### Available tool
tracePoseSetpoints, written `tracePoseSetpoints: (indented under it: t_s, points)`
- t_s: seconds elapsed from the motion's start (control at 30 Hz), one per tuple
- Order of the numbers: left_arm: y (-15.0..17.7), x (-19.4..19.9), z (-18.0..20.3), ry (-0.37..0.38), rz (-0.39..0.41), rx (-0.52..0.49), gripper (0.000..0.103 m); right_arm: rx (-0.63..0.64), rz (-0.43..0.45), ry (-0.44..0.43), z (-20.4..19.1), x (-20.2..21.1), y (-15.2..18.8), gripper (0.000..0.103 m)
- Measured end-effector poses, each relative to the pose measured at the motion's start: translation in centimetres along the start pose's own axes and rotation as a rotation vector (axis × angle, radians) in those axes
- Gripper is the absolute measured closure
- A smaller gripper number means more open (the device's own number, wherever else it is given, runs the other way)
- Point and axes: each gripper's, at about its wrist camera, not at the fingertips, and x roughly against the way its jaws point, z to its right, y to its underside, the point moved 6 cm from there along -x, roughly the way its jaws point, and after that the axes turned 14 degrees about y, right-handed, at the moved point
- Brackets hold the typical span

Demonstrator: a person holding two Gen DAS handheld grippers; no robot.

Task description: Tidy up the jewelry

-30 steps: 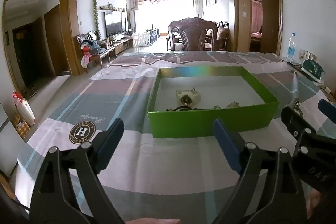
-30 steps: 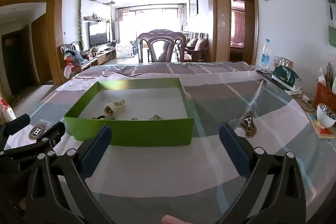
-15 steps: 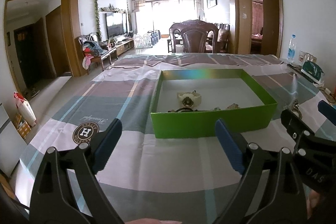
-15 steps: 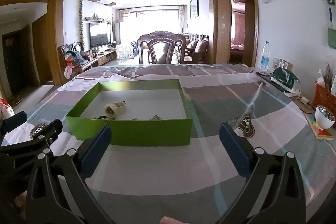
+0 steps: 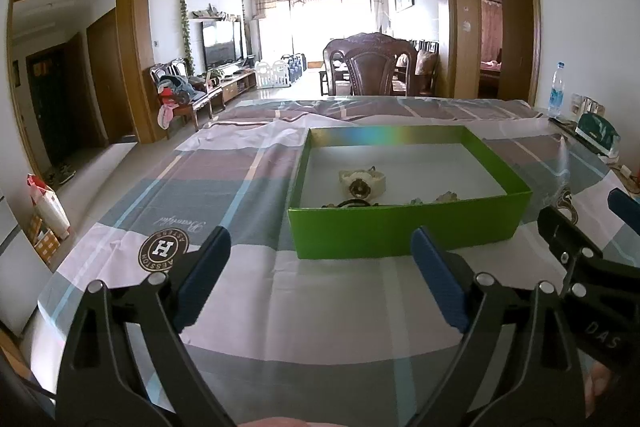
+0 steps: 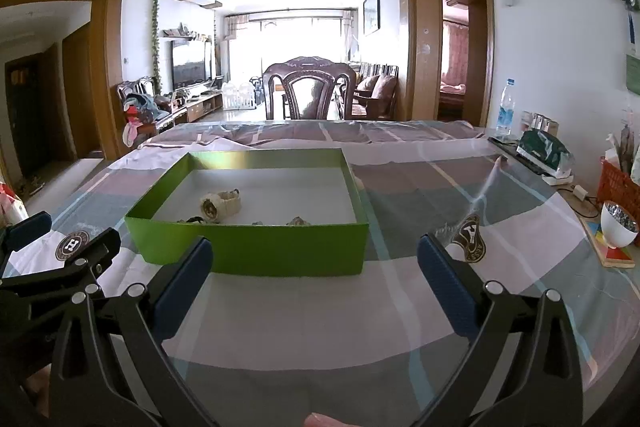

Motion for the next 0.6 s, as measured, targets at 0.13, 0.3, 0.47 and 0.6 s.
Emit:
tracePoseSetpoints:
  t_s: [0.13, 0.3, 0.47, 0.6]
  points:
    - [0.09, -0.04, -0.03, -0.001, -0.002, 0.0, 0.011, 0.002, -0.002, -0.001, -0.15, -0.09, 0.13, 0.003]
    - [0.28, -0.21, -0.16, -0.001, -0.007, 0.002, 0.011, 0.005, -0.006, -0.001, -0.19, -0.23, 0.31, 0.003]
    - [0.29, -0.22, -0.18, 0.0, -0.008, 0.003, 0.011, 0.006, -0.006, -0.001, -0.2, -0.26, 0.29, 0.003]
    - [0.42, -0.26, -0.22, -0.002, -0.01, 0.004, 0.011, 0.005, -0.006, -0.001, -0.2, -0.25, 0.29, 0.003]
